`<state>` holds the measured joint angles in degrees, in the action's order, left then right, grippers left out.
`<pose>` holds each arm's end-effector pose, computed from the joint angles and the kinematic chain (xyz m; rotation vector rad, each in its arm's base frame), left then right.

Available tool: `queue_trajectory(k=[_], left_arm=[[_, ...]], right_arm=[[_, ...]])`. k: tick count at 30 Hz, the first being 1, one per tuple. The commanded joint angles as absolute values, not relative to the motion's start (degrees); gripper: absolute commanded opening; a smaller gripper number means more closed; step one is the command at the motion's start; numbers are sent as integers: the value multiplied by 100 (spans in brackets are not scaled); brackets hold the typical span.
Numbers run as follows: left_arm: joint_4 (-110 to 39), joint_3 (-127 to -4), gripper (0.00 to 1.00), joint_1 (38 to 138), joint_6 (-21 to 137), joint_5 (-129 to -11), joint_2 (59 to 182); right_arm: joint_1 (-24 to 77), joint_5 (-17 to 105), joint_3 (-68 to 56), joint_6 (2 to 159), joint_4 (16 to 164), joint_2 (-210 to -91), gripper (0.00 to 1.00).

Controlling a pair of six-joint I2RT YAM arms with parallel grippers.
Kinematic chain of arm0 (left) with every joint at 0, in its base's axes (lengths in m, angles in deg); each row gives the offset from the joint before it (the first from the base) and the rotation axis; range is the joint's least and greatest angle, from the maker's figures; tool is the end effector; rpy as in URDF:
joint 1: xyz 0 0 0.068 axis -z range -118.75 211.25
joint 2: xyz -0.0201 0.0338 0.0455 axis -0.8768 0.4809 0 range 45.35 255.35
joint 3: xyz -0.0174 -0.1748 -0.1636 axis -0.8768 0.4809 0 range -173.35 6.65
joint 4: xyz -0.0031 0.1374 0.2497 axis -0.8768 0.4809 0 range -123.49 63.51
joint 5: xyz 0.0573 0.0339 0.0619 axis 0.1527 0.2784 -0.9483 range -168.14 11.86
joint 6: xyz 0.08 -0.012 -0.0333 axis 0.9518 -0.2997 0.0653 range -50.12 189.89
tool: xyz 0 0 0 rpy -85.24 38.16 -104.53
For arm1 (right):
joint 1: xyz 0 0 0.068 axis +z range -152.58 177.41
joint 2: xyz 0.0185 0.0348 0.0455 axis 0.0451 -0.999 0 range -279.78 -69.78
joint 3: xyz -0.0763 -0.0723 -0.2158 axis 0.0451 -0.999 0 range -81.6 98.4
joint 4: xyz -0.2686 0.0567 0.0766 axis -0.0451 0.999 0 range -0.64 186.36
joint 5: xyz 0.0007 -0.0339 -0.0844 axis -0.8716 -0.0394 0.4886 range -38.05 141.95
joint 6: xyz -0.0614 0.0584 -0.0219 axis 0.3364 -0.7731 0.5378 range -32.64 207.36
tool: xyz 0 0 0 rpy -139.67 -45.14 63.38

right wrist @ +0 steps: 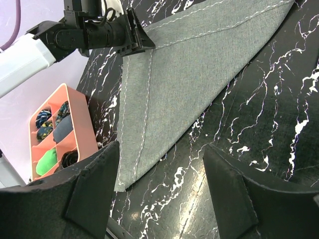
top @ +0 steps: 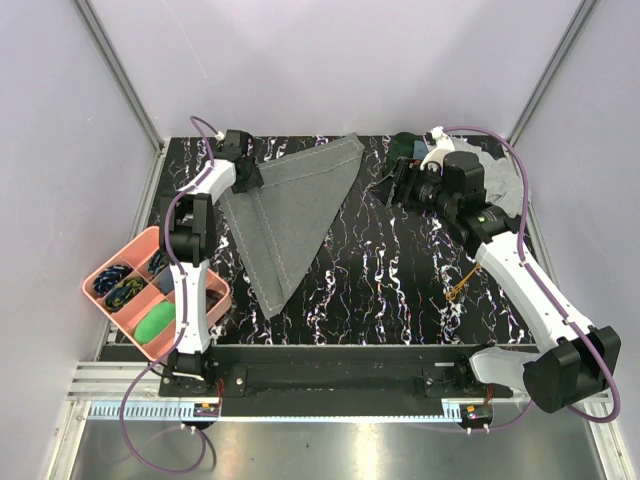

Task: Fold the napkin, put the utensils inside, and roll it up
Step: Fold the napkin

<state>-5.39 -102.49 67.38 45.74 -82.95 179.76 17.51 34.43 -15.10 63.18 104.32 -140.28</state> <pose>0.5386 -0.0513 0.0954 -0.4261 2.4646 -0.1146 0.3270 0.1445 0.3233 -0.1454 1.9644 0.8061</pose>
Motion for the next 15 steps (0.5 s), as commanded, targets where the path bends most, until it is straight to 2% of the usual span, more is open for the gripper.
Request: queue_trajectory(k=[1, 4, 15], left_arm=[[-545, -10506, 50, 6741, 4528, -8464, 18061], [-545, -10523, 49, 6732, 4519, -8455, 18114], [-589, -10480, 32, 6732, 4519, -8429, 18070]], right_arm=[[1754, 3499, -1533, 6258, 10404, -13807, 77], [1754, 3499, -1542, 6257, 10421, -13807, 76], [1754, 3481, -1621, 6223, 10431, -13825, 77]])
